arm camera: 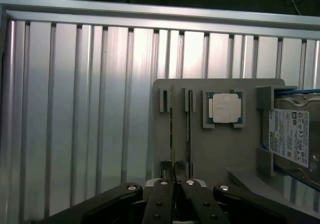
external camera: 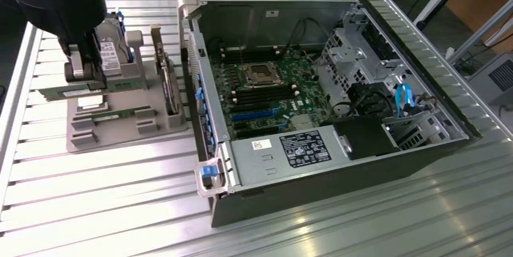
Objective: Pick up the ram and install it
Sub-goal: 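Pick up the ram and move it above insertion slot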
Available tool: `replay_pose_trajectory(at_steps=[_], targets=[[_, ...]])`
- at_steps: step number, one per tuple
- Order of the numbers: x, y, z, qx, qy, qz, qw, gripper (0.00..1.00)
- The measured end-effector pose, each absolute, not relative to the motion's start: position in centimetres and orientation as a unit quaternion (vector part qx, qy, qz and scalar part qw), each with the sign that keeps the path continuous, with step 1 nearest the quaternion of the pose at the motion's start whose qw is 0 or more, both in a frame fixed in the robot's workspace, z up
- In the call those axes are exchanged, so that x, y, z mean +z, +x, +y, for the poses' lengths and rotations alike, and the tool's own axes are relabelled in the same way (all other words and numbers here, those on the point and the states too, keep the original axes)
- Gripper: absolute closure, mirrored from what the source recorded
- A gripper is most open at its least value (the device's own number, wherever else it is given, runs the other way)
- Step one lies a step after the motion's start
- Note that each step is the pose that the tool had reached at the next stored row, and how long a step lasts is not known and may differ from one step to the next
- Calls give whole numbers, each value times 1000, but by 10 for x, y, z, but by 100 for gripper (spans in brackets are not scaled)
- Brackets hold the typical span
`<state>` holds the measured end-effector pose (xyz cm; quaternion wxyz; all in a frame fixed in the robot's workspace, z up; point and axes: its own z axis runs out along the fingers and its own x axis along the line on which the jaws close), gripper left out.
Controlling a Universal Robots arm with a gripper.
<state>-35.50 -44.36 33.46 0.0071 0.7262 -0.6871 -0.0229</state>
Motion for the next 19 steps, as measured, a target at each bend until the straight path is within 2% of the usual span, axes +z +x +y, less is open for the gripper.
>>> replay_pose_trajectory(at_steps=[12, 19], targets=[[422, -355, -444, -23, 726, -687, 7, 88], [462, -355, -444, -23, 726, -687, 7, 88]])
